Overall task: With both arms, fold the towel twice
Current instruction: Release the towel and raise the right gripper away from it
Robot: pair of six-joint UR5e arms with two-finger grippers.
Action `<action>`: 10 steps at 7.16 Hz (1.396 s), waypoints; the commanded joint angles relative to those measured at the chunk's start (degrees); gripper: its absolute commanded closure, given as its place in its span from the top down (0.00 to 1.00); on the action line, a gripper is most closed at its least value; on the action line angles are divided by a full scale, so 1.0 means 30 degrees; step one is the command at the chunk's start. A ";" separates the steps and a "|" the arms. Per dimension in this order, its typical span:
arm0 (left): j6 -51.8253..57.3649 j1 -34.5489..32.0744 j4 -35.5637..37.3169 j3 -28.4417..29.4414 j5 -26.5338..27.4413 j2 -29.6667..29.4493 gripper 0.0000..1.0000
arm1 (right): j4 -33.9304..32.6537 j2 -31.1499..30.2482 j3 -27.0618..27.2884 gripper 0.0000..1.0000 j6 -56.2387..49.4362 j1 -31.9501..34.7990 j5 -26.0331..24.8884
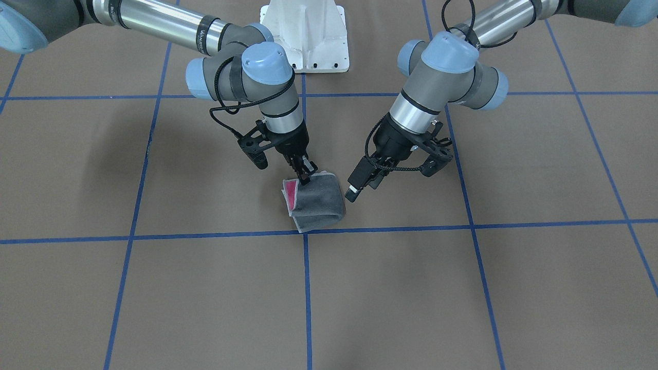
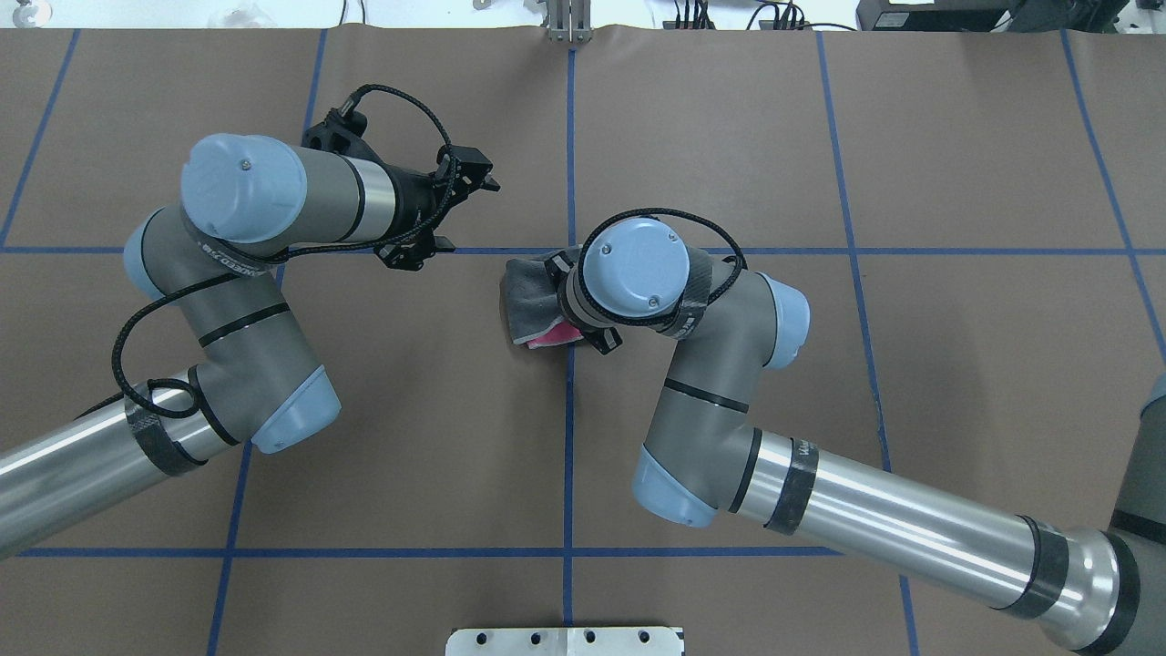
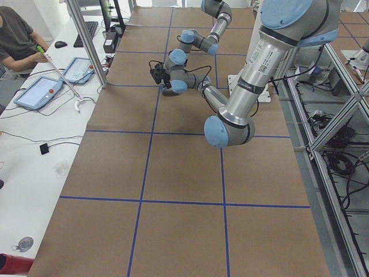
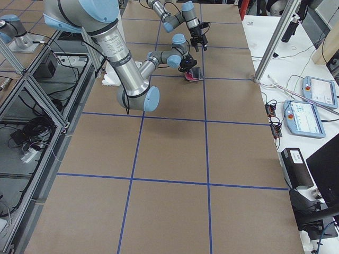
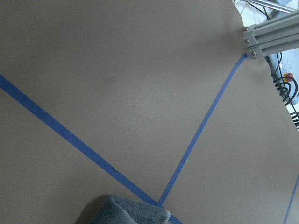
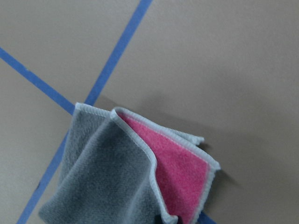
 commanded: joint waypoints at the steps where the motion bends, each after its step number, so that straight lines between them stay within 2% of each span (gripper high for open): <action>1: -0.0085 0.0006 0.0004 -0.0033 0.0000 -0.0063 1.00 | -0.0146 0.0097 0.0147 0.16 -0.0446 0.0713 0.0389; 7: -0.0085 0.0006 0.0004 -0.0062 0.0000 -0.0152 1.00 | -0.0322 -0.0194 0.0001 0.18 -0.1267 0.0833 0.0393; 8: -0.0085 0.0006 0.0004 -0.0033 0.0000 -0.0152 1.00 | -0.0293 -0.0283 0.0001 0.45 -0.1354 0.0804 0.0393; 9: -0.0085 0.0006 0.0004 -0.0033 0.0000 -0.0152 1.00 | -0.0264 -0.0487 0.0030 0.99 -0.1355 0.0804 0.0451; 10: -0.0027 0.0006 0.0004 -0.0033 0.0000 -0.0152 1.00 | -0.0206 -0.0779 0.0176 1.00 -0.1384 0.0804 0.0596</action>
